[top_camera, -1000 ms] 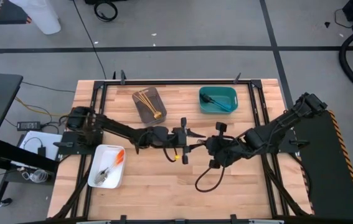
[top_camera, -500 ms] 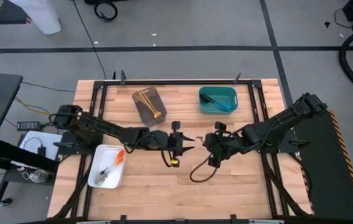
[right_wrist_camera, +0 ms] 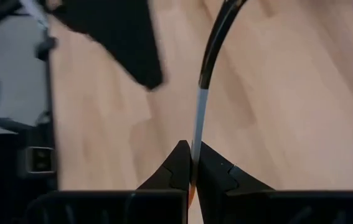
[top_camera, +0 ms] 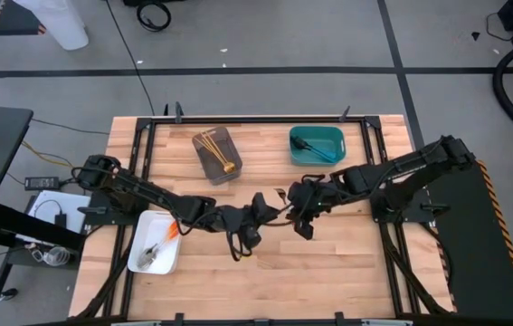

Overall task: Sort silverware by color (type)
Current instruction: Put the orange fork into the white bin

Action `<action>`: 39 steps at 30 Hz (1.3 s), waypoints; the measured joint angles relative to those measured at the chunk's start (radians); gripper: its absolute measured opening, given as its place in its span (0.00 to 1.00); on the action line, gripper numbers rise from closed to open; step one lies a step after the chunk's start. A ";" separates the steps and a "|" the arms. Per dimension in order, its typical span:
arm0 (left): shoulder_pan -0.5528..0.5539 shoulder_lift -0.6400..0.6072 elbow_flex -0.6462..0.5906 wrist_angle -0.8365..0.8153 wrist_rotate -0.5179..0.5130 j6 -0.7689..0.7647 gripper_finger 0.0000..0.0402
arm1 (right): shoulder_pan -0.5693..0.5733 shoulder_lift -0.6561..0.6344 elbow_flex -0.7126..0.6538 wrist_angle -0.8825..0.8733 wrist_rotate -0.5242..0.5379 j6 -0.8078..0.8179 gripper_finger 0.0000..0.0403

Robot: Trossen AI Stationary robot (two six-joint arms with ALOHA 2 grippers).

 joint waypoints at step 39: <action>0.001 0.000 0.000 0.216 -0.020 0.834 0.24 | -0.082 0.000 0.000 0.220 -0.409 0.051 0.04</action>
